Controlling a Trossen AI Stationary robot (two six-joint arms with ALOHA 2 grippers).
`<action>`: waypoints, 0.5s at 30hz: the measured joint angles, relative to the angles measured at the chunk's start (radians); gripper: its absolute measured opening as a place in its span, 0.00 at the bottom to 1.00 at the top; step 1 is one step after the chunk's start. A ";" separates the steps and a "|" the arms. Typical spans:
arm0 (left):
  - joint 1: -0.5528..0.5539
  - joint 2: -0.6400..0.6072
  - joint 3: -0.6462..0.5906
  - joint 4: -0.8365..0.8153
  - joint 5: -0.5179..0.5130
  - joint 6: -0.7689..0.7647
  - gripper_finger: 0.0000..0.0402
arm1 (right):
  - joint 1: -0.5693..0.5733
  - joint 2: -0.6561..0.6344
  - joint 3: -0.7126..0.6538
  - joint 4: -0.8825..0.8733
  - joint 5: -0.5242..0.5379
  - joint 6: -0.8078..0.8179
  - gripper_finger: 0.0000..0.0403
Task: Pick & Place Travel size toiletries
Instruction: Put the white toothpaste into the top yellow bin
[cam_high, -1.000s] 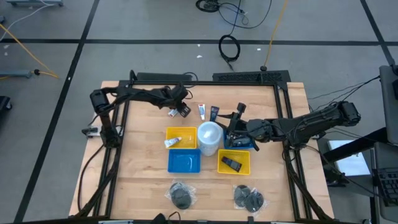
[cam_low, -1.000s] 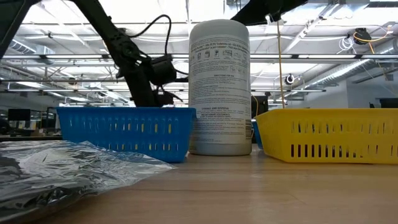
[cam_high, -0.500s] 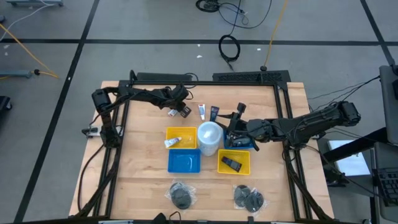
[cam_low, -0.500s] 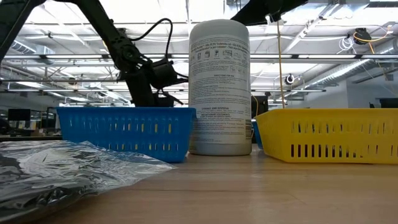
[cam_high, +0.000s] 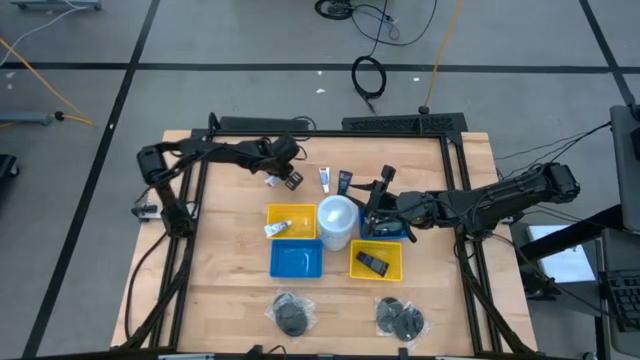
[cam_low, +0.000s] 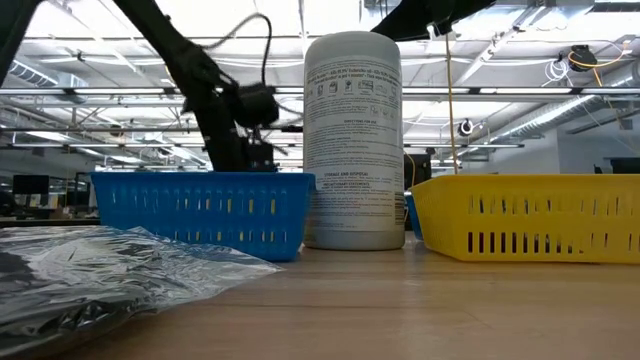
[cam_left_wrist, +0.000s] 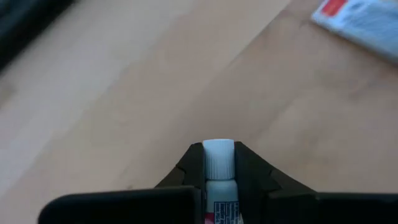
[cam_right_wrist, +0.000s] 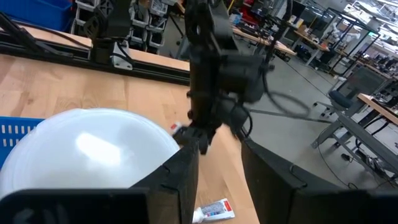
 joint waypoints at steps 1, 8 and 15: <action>-0.004 -0.028 0.000 -0.022 0.002 -0.001 0.09 | 0.000 0.000 0.000 0.000 0.000 0.000 0.28; -0.104 -0.230 0.001 -0.133 0.057 -0.048 0.09 | 0.000 0.000 0.000 -0.001 0.000 0.026 0.28; -0.300 -0.337 0.001 -0.157 0.081 -0.115 0.10 | 0.000 0.000 0.000 -0.001 0.000 0.026 0.28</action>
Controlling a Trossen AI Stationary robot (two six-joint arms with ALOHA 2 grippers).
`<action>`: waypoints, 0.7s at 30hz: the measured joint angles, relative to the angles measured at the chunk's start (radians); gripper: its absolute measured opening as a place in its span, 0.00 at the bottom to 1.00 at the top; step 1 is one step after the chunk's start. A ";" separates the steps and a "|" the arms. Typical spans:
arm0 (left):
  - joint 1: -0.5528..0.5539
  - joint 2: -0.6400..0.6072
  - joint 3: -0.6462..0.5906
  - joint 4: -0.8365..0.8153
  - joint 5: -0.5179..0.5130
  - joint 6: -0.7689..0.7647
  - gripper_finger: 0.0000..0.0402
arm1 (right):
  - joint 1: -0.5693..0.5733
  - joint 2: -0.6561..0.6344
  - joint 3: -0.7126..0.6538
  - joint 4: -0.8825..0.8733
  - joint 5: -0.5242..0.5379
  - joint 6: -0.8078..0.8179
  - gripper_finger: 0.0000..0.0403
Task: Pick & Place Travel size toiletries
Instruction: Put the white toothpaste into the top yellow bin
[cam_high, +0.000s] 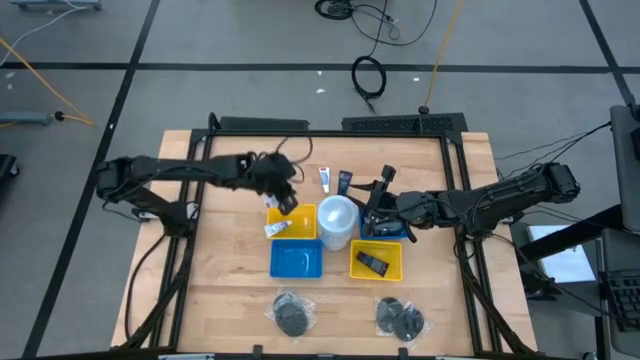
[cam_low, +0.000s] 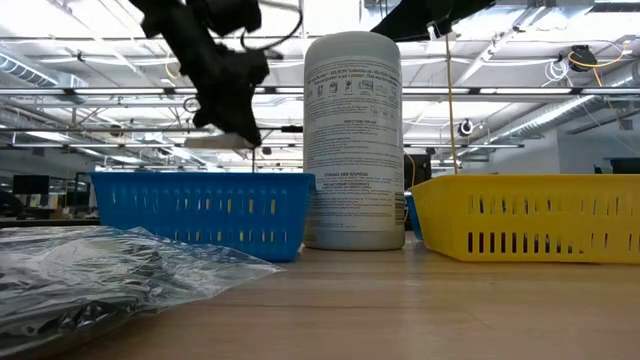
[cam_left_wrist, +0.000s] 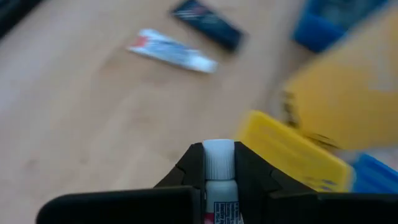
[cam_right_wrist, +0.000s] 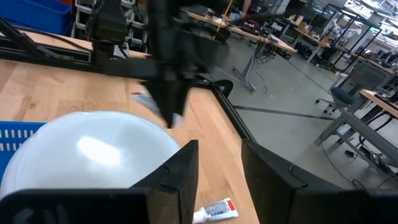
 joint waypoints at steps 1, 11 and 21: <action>-0.031 -0.001 0.000 0.008 0.001 -0.002 0.11 | 0.000 0.000 0.000 0.000 0.000 0.000 0.28; -0.247 0.011 0.000 0.062 -0.053 -0.027 0.11 | 0.000 0.000 0.000 0.000 0.000 0.001 0.28; -0.291 0.010 0.001 0.087 -0.084 -0.023 0.11 | 0.000 0.000 0.000 0.000 0.000 0.001 0.28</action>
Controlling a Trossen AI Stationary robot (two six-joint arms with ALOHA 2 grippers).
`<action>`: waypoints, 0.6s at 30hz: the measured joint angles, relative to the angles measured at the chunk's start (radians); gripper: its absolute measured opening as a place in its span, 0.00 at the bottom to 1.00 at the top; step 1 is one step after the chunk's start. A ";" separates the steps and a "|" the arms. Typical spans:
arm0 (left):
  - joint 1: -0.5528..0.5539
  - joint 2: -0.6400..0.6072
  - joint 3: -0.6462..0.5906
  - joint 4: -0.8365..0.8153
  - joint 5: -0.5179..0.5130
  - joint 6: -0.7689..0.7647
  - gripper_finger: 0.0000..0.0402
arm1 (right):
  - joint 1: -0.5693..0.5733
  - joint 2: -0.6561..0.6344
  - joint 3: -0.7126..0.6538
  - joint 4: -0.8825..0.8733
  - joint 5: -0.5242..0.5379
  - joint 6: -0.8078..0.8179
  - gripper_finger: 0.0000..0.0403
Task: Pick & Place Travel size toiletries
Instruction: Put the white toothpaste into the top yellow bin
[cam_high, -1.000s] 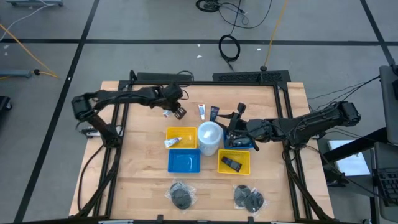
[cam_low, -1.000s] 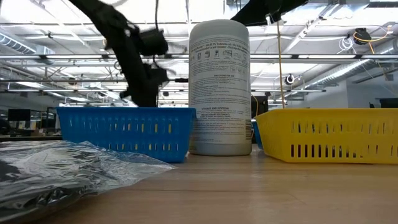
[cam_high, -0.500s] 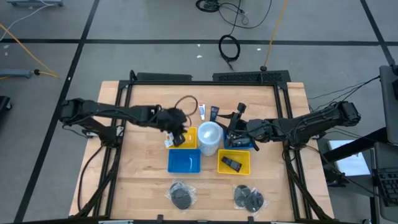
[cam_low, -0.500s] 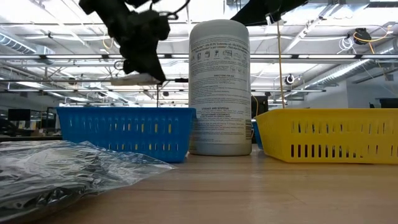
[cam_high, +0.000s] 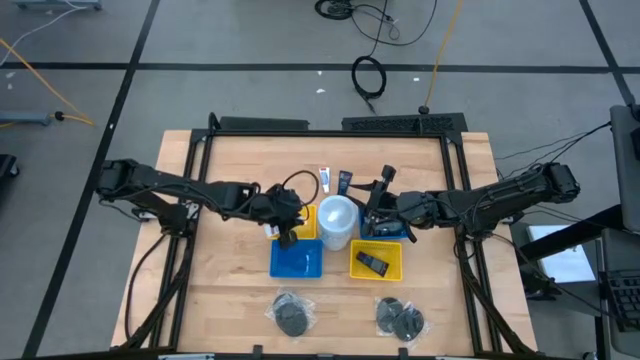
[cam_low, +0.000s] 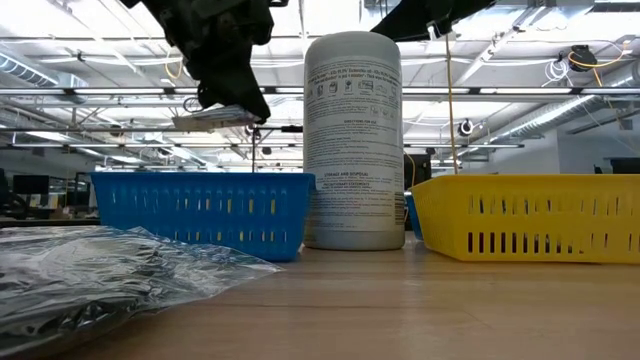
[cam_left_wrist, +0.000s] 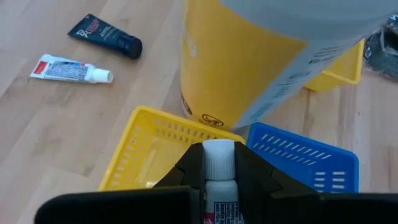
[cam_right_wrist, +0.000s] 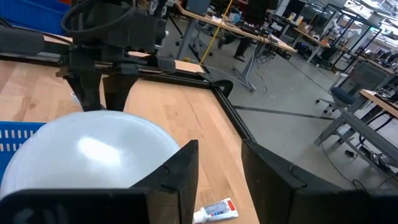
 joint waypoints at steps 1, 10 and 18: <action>0.000 0.000 0.000 0.001 -0.001 0.005 0.11 | 0.000 0.000 0.000 0.000 0.000 0.000 0.28; 0.000 0.000 0.000 0.000 -0.025 0.014 0.12 | 0.000 0.000 0.000 0.000 0.000 0.000 0.28; 0.000 0.000 0.000 0.000 -0.025 0.014 0.12 | 0.000 0.000 0.000 0.000 0.000 0.000 0.28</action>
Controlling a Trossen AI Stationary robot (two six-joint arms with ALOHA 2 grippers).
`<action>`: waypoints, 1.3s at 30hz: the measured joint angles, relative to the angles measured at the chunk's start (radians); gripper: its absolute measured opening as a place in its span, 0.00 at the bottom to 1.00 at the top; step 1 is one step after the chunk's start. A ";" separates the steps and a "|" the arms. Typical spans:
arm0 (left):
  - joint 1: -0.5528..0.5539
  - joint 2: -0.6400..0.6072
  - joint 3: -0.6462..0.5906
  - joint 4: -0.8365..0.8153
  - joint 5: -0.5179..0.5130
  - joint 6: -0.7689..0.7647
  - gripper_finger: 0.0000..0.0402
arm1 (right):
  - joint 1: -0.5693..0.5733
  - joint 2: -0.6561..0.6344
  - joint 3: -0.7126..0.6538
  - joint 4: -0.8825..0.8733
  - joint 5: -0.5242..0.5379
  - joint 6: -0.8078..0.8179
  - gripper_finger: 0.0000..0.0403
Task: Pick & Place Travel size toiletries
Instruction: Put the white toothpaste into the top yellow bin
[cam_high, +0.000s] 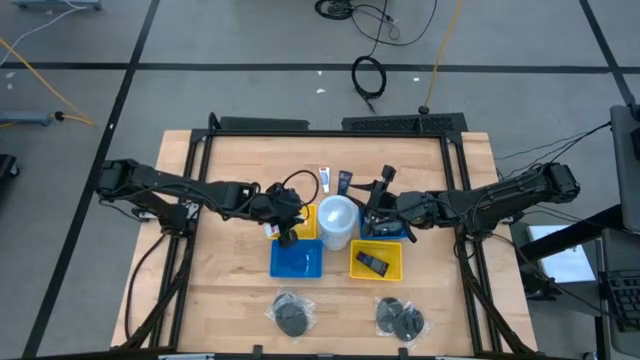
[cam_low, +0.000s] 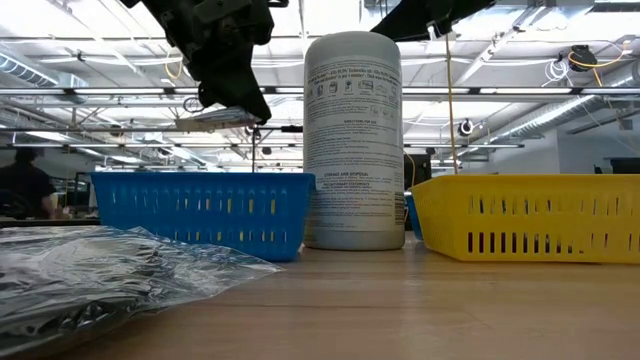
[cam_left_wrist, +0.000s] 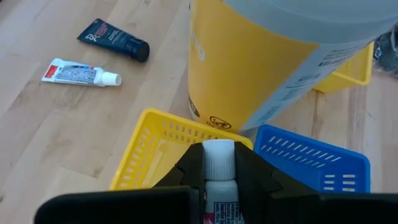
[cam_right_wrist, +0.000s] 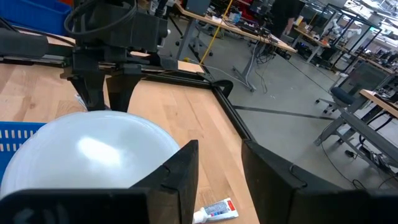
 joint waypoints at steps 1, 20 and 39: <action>0.000 0.000 0.000 0.000 0.000 0.000 0.12 | 0.000 0.000 0.000 0.000 0.000 0.000 0.28; 0.008 0.000 0.000 0.000 -0.031 0.011 0.46 | 0.000 0.000 0.000 0.000 0.000 0.007 0.28; 0.281 0.000 -0.096 0.071 -0.161 0.400 0.44 | -0.001 0.000 0.000 0.000 0.000 0.085 0.28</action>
